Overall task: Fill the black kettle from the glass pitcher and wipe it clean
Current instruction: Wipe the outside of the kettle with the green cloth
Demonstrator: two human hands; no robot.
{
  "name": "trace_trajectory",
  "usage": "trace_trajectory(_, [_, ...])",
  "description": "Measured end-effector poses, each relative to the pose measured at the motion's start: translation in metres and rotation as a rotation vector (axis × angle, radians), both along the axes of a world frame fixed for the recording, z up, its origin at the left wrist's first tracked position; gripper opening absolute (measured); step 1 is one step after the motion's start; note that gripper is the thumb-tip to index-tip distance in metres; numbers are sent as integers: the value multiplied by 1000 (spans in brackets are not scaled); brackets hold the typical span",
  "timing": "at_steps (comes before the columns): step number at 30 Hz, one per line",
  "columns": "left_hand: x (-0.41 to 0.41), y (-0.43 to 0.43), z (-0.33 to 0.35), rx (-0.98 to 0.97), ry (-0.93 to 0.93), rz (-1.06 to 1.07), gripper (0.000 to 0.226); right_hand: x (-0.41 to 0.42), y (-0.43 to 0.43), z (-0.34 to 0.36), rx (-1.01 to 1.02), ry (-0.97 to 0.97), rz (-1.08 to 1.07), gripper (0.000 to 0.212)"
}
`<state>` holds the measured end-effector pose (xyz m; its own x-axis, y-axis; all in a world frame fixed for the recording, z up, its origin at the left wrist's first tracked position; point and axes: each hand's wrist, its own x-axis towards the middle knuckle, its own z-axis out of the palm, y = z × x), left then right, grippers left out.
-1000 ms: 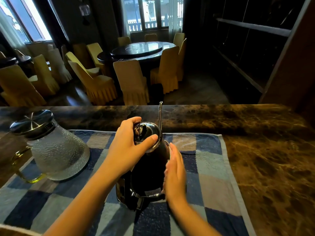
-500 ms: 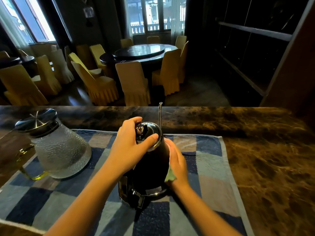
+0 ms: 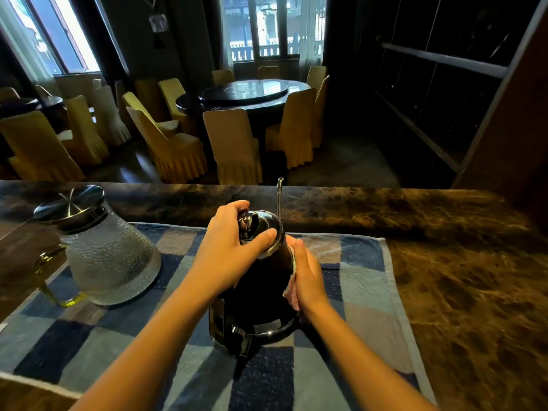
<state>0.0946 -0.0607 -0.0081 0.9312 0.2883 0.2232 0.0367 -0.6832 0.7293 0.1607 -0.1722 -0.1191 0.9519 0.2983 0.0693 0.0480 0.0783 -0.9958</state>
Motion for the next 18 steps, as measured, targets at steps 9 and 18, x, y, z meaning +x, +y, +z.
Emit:
trace_trajectory(9, [0,0,0,-43,6,15,57,-66,17,44,182,-278,-64,44])
trace_trajectory(18, [-2,-5,7,-180,-24,56,22,-14,17,51,88,-480,-111,38])
